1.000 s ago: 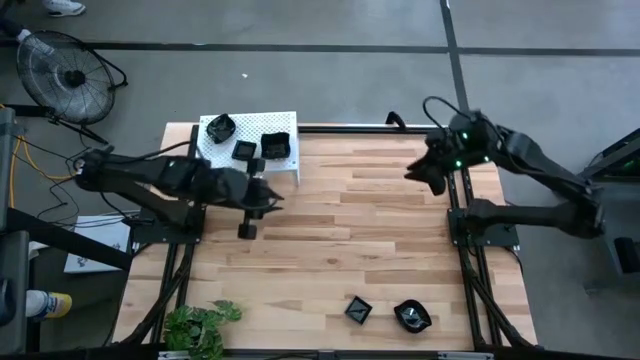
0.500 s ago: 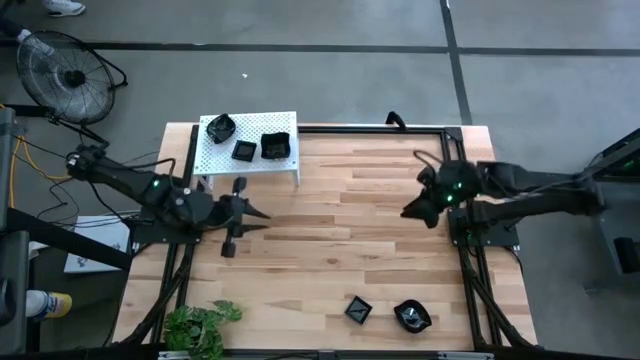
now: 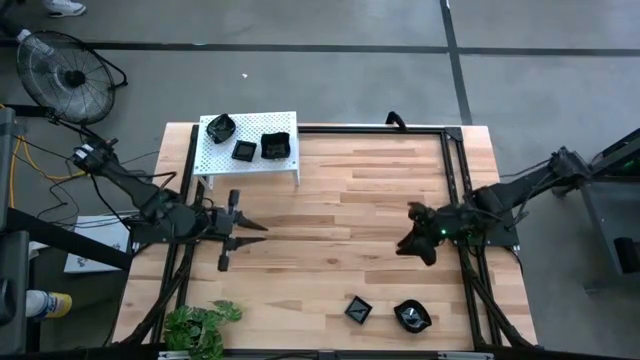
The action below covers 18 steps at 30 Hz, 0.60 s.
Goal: Pick & Place Mini shaped plates
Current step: Stack the black leaf shaped plate on top of the black leaf shaped plate on the shelf
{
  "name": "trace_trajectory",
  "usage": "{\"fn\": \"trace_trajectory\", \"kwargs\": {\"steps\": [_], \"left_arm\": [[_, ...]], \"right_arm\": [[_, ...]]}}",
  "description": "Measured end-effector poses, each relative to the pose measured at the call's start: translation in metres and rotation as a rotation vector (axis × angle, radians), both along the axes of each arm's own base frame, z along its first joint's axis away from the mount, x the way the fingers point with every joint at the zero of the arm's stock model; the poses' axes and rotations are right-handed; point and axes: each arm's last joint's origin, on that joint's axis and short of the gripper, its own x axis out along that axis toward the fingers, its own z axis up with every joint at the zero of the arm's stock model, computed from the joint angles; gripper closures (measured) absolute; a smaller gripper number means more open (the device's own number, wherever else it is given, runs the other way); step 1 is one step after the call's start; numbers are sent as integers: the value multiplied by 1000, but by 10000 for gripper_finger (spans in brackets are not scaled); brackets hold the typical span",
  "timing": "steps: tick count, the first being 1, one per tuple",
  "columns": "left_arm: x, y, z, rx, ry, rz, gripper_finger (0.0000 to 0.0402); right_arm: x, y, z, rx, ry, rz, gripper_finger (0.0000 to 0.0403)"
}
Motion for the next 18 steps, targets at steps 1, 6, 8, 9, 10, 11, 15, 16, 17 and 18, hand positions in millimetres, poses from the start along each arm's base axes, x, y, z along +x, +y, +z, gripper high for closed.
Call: {"fn": "trace_trajectory", "kwargs": {"steps": [1,6,8,9,10,11,15,16,17,18], "left_arm": [[0,-1,-1,-4,-13,13,310],[3,-1,-2,-49,-94,73,310],[4,-1,-2,-56,-108,86,310],[5,-2,-3,-51,-105,96,310],[6,-2,-4,-46,-100,104,310],[8,-3,-5,-42,-95,108,310],[13,-7,-9,-32,-81,104,310],[14,-7,-10,-27,-75,104,310],[15,-8,-12,-22,-69,105,310],[16,-9,-13,-16,-63,107,310]], "right_arm": [[0,3,-1,5,12,14,234],[-2,20,-9,18,84,97,234],[-2,26,-13,15,114,138,234],[-3,30,-15,11,125,154,234],[-3,34,-17,7,137,170,234],[-3,37,-19,3,151,183,234],[-5,52,-29,-15,211,229,234],[-5,56,-32,-15,229,237,234],[-6,59,-35,-14,251,241,234],[-7,63,-37,-8,273,243,234]]}}
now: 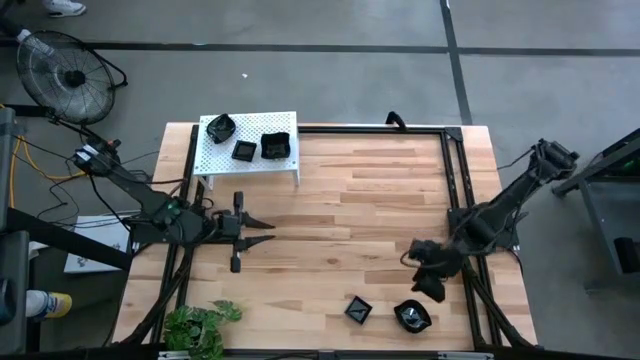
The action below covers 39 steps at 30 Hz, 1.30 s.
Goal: Pick & Place Mini shaped plates
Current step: Stack the black leaf shaped plate on top of the black leaf shaped plate on the shelf
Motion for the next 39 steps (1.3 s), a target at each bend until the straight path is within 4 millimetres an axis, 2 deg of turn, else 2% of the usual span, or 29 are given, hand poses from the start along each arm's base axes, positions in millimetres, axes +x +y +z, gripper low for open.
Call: {"fn": "trace_trajectory", "kwargs": {"steps": [7,11,19,30,39], "left_arm": [[0,0,0,42,4,-7,310],[0,-3,3,15,-19,-94,310],[0,-6,2,-9,-8,-185,310],[-1,-6,0,8,14,-206,310],[-1,-6,-1,8,17,-206,310]], "right_arm": [[-11,26,-15,9,114,-33,234],[-13,38,-22,35,162,-78,234],[-11,61,-39,-3,113,61,234],[-8,69,-69,-124,191,74,234],[-6,71,-79,-121,241,10,234]]}}
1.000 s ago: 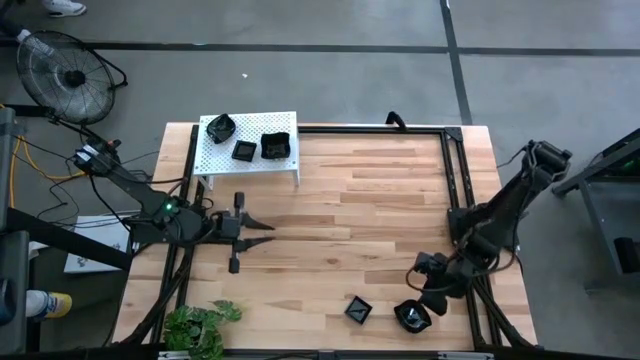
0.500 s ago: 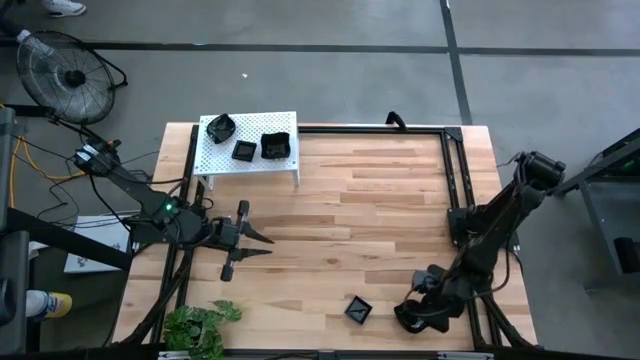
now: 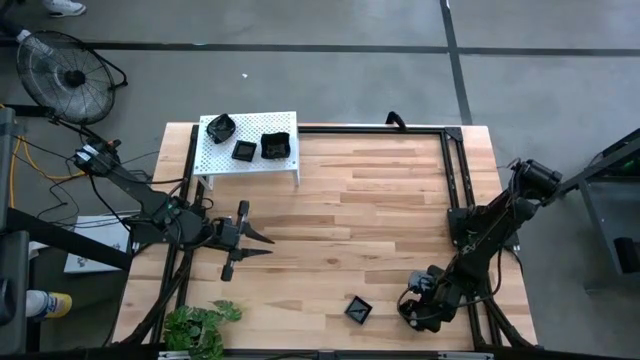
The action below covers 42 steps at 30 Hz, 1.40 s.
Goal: Pick & Place Mini shaped plates
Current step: Stack the black leaf shaped plate on top of the black leaf shaped plate on the shelf
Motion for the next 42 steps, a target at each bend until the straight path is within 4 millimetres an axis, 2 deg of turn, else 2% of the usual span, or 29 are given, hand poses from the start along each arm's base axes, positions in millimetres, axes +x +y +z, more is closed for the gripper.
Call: {"fn": "trace_trajectory", "kwargs": {"steps": [32,42], "left_arm": [[0,1,0,-10,1,9,310],[0,1,0,-8,3,10,310]], "right_arm": [[2,0,2,2,-44,-63,235],[2,2,-6,-10,-4,-57,300]]}}
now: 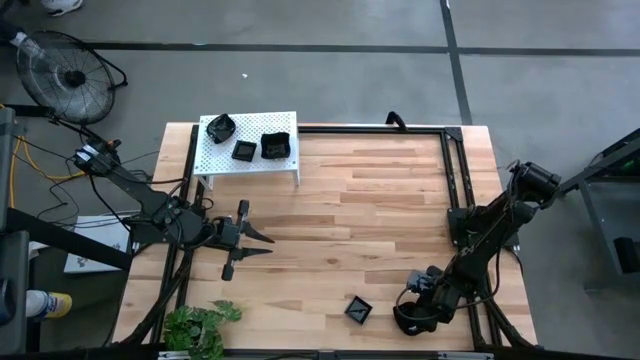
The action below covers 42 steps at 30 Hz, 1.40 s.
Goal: Pick & Place Mini shaped plates
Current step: Stack the black leaf shaped plate on top of the black leaf shaped plate on the shelf
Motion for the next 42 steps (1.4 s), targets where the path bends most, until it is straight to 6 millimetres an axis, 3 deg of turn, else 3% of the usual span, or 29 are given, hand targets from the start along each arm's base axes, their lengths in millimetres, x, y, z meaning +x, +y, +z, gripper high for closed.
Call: {"fn": "trace_trajectory", "kwargs": {"steps": [11,21,26,33,42], "left_arm": [[0,0,0,3,1,5,310],[0,4,-4,18,25,122,310],[0,4,-4,21,22,141,310],[0,4,-3,21,21,144,310],[0,4,-2,7,6,149,310]], "right_arm": [[1,2,1,26,-6,0,396],[2,3,3,43,-22,5,401],[1,0,15,54,-80,-19,402],[3,-22,42,5,-214,-72,402],[18,-65,77,-80,-430,-150,402]]}}
